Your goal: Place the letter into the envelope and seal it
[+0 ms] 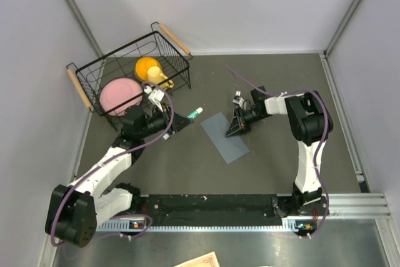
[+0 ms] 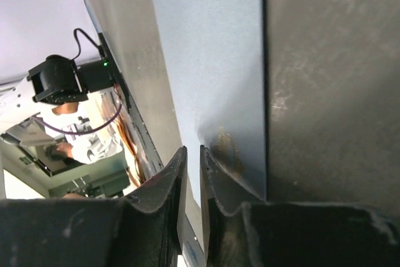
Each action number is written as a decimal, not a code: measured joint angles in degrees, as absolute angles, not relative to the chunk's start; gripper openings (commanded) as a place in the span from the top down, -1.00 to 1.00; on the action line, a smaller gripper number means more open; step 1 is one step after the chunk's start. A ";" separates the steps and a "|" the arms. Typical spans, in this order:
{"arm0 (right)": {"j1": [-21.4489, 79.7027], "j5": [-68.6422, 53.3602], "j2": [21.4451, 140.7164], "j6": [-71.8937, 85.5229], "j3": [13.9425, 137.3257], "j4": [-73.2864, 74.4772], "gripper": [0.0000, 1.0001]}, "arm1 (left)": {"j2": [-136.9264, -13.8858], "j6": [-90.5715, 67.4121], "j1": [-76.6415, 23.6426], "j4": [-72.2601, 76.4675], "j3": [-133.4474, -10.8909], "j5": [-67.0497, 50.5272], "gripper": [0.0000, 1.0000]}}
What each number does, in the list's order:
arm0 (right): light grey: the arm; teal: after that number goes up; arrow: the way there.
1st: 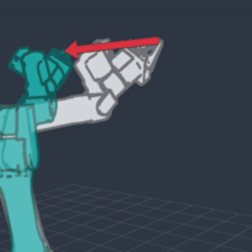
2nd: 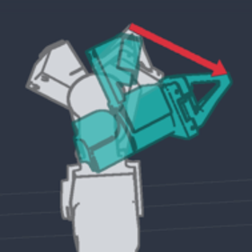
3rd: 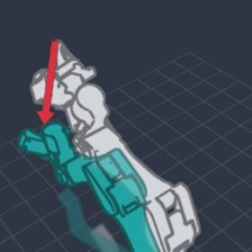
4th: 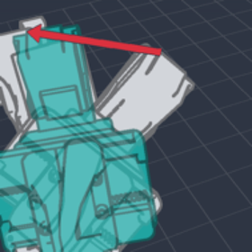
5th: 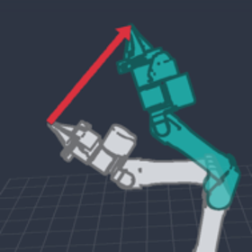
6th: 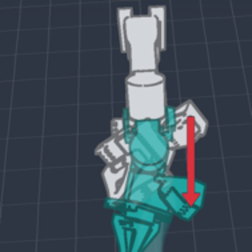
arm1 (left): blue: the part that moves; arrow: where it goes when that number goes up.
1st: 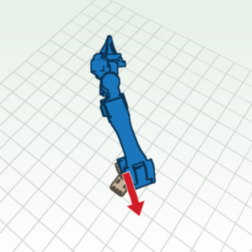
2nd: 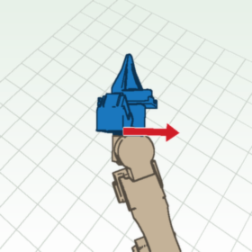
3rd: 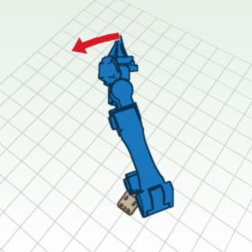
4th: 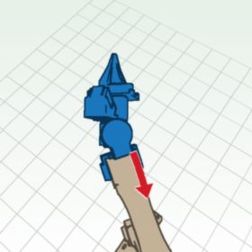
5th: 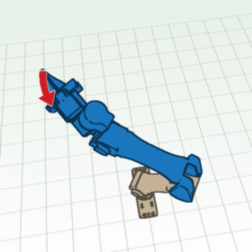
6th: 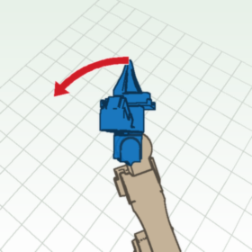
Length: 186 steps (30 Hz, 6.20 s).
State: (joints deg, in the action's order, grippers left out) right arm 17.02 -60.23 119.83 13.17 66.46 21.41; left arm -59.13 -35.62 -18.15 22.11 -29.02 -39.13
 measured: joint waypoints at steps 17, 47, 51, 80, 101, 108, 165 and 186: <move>16.95 -67.24 119.63 18.83 65.67 13.04 -0.49 | -59.13 -35.48 -18.15 22.17 -28.69 -39.64 1.00; 23.31 -76.42 122.15 39.13 62.02 -15.64 -0.92 | -58.65 -34.72 -17.72 20.97 -28.69 -39.66 1.00; 23.66 -75.24 121.16 39.59 61.12 -16.69 -0.93 | -58.61 -34.54 -17.65 20.75 -28.69 -39.88 1.00; 27.59 -74.04 121.43 56.36 55.44 -38.59 -0.91 | -58.39 -34.52 -17.61 20.23 -28.69 -40.69 1.00; 26.83 -74.08 120.05 49.25 54.04 -30.41 -0.89 | -60.20 -37.65 -17.58 23.49 -28.69 -42.37 1.00; 26.83 -72.34 116.55 42.65 54.13 -22.22 -0.90 | -60.18 -37.50 -17.58 23.81 -28.69 -42.37 1.00; 26.26 -65.95 117.86 51.88 59.90 -20.21 -0.88 | -61.39 -39.51 -15.18 26.41 -30.76 -41.17 1.00; 26.06 -64.64 122.93 57.32 60.62 -28.69 -0.88 | -61.39 -39.05 -13.85 25.30 -30.76 -42.26 1.00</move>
State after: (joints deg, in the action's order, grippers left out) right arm 26.06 -64.64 122.93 57.32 60.62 -28.69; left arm -61.39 -39.05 -13.85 25.30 -30.76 -42.26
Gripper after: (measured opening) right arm 0.935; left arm 0.293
